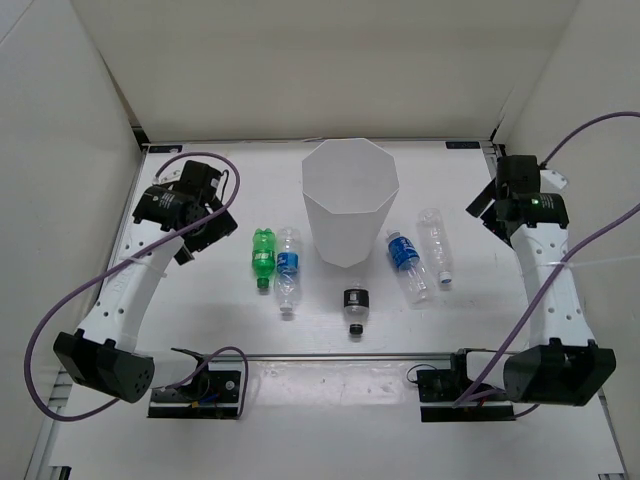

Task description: Put the plastic bottles in the bin

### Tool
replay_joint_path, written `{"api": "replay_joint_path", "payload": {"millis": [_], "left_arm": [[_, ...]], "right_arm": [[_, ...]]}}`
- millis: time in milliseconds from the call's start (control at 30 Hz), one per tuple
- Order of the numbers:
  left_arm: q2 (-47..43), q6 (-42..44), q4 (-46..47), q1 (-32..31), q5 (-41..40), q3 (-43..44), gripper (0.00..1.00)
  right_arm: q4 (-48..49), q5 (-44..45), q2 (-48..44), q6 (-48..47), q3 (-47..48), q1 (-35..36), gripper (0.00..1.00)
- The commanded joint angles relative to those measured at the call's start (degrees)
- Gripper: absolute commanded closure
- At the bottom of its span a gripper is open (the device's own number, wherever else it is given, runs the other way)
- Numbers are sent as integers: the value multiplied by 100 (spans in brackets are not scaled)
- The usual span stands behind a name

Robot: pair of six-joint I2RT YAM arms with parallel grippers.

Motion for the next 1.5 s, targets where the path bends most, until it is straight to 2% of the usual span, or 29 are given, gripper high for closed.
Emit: {"api": "replay_joint_path", "payload": {"millis": [0, 200, 400, 500, 733, 1033, 1100, 1267, 1467], "left_arm": [[-219, -21, -468, -39, 113, -143, 0], [-219, -21, -363, -39, 419, -345, 0], [-44, 181, -301, -39, 535, -268, 0], [9, 234, -301, -39, 535, -205, 0], [316, 339, -354, 198, 719, -521, 0], [660, 339, -354, 523, 825, -522, 0], [817, 339, -354, 523, 877, -522, 0], [1020, 339, -354, 576, 939, -521, 0], [1257, 286, -407, 576, 886, -443, 0]], "right_arm": [[711, -1728, -139, -1573, -116, -1, 0], [832, -3084, 360, -2207, -124, -1, 0], [974, -3024, 1607, -2260, -55, 121, 0], [1263, -3024, 2004, -2331, -55, 122, 0], [1317, -3023, 2954, -2331, 296, 69, 0], [1431, -3077, 4061, -2216, 613, -54, 0], [1431, -3146, 4211, -2216, 666, -106, 3], [1300, -3200, 4335, -2216, 894, -168, 26], [1159, -2595, 3352, -2006, 763, -168, 44]]}}
